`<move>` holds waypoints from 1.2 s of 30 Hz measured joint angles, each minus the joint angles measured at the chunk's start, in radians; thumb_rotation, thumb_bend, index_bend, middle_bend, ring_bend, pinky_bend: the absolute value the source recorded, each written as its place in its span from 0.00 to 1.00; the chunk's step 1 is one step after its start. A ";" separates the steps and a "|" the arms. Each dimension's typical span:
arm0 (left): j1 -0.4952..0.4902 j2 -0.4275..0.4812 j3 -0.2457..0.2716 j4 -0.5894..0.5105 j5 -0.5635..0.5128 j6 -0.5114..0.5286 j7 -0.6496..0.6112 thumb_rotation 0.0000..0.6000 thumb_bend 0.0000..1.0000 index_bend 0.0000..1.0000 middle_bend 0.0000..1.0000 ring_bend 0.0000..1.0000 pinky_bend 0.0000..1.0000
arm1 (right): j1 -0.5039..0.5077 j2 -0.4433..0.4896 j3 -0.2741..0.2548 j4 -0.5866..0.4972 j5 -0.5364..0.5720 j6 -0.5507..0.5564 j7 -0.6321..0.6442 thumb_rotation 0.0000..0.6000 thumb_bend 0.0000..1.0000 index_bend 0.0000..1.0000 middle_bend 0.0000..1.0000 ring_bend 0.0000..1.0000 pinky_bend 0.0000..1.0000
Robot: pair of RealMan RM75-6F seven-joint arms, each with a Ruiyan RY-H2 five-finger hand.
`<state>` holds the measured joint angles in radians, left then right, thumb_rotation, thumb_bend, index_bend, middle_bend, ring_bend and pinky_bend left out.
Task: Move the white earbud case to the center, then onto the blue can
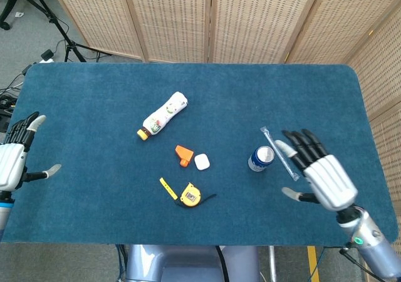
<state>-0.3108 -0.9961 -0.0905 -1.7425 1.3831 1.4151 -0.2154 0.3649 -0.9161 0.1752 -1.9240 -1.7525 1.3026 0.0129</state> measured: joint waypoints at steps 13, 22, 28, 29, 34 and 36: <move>0.016 0.028 -0.011 0.025 0.018 -0.029 -0.082 1.00 0.15 0.00 0.00 0.00 0.00 | 0.413 -0.191 0.113 -0.072 0.570 -0.416 -0.431 1.00 0.00 0.02 0.00 0.00 0.04; 0.020 0.043 -0.018 0.037 0.020 -0.056 -0.134 1.00 0.15 0.00 0.00 0.00 0.00 | 0.604 -0.476 0.088 0.161 0.982 -0.422 -0.664 1.00 0.00 0.02 0.03 0.00 0.05; 0.018 0.049 -0.022 0.045 0.020 -0.077 -0.151 1.00 0.15 0.00 0.00 0.00 0.00 | 0.673 -0.603 0.058 0.304 1.097 -0.408 -0.704 1.00 0.00 0.07 0.08 0.00 0.05; 0.017 0.049 -0.023 0.046 0.020 -0.080 -0.150 1.00 0.15 0.00 0.00 0.00 0.00 | 0.679 -0.612 0.054 0.315 1.105 -0.405 -0.708 1.00 0.00 0.08 0.09 0.00 0.05; 0.017 0.050 -0.027 0.046 0.018 -0.087 -0.153 1.00 0.15 0.00 0.00 0.00 0.00 | 0.699 -0.658 0.029 0.368 1.150 -0.402 -0.733 1.00 0.00 0.15 0.15 0.00 0.05; 0.018 0.051 -0.028 0.046 0.017 -0.087 -0.154 1.00 0.15 0.00 0.00 0.00 0.00 | 0.707 -0.676 0.024 0.386 1.161 -0.401 -0.738 1.00 0.00 0.18 0.17 0.00 0.05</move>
<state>-0.2932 -0.9451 -0.1183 -1.6964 1.3997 1.3278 -0.3691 1.0717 -1.5918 0.1987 -1.5381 -0.5918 0.9020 -0.7249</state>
